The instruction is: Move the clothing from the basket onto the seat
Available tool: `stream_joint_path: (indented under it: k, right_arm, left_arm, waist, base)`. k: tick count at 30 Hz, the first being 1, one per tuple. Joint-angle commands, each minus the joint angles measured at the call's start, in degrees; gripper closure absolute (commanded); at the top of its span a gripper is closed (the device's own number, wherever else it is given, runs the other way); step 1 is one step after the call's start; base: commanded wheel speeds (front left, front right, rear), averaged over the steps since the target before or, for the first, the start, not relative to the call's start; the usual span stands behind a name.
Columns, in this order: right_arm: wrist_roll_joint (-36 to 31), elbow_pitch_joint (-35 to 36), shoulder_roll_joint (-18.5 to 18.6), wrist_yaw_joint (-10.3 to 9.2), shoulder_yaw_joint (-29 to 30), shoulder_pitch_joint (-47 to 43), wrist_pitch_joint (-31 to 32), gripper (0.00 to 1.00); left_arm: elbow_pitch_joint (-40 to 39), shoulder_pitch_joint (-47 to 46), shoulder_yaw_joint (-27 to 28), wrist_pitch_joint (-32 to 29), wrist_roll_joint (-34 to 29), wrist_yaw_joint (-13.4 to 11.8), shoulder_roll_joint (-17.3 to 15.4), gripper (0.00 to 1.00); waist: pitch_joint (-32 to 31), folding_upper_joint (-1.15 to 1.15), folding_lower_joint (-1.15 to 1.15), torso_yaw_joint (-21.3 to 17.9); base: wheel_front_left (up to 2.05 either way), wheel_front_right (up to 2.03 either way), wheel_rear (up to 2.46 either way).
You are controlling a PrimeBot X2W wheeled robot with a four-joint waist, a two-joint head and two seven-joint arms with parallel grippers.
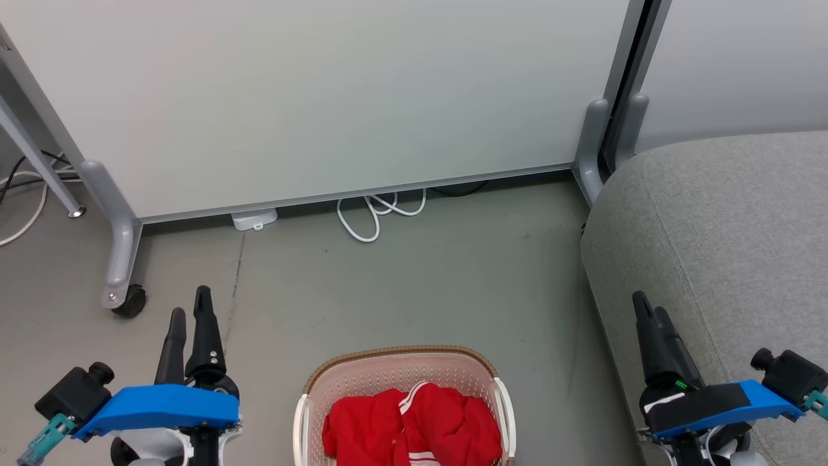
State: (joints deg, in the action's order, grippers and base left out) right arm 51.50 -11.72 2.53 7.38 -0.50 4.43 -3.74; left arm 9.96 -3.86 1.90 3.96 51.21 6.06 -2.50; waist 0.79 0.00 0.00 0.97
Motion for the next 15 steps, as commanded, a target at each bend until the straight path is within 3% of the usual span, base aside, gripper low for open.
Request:
stream_joint_path:
  k: [1,15]
  right_arm:
    - [-2.7,0.9,0.4,0.08,-0.5,1.4,-0.8,0.00]
    - [-14.3,-0.1,0.4,0.10,-2.3,1.3,-3.3,0.00]
  left_arm:
    - [-1.1,-1.4,-0.6,0.6,-3.0,-0.2,-0.4,0.00]
    - [-0.5,-1.1,-3.6,3.1,-16.3,-0.7,-0.5,0.00]
  waist:
    - [0.0,0.00,0.00,0.0]
    - [0.2,0.00,0.00,0.3]
  base:
    - [0.00,0.00,0.00]
    - [0.00,0.00,0.00]
